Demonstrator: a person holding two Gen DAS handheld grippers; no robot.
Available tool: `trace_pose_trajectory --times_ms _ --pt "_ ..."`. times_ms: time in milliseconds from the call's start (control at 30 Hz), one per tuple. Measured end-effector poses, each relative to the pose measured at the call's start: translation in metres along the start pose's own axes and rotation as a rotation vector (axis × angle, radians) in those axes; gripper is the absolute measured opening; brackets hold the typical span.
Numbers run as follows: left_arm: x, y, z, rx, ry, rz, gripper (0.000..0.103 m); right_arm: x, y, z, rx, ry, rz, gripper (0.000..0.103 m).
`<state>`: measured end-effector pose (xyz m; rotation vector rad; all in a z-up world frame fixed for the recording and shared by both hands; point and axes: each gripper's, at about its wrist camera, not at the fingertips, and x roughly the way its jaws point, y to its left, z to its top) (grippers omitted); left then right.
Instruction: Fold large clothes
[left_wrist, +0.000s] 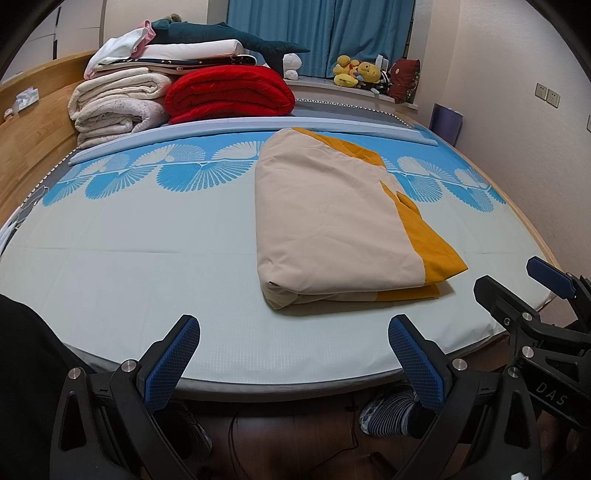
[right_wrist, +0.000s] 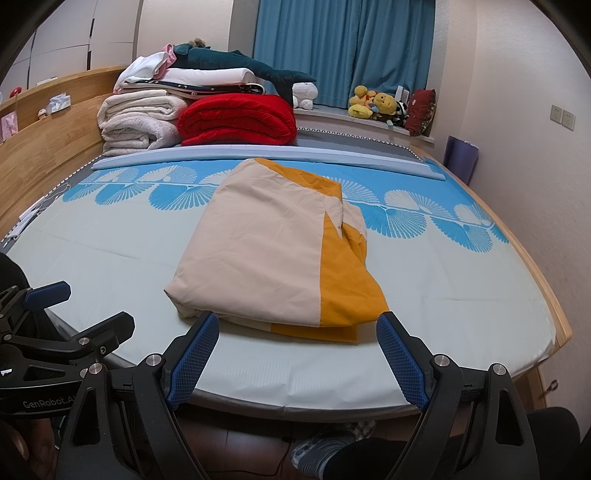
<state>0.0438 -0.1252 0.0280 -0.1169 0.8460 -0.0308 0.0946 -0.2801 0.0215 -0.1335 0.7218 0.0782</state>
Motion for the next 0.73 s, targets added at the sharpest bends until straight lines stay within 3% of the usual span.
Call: trace_pose_trajectory --times_ms 733 --pt "0.0024 0.0014 -0.0019 0.007 0.007 -0.002 0.101 0.0018 0.0028 0.0025 0.000 -0.001 0.003 0.087"
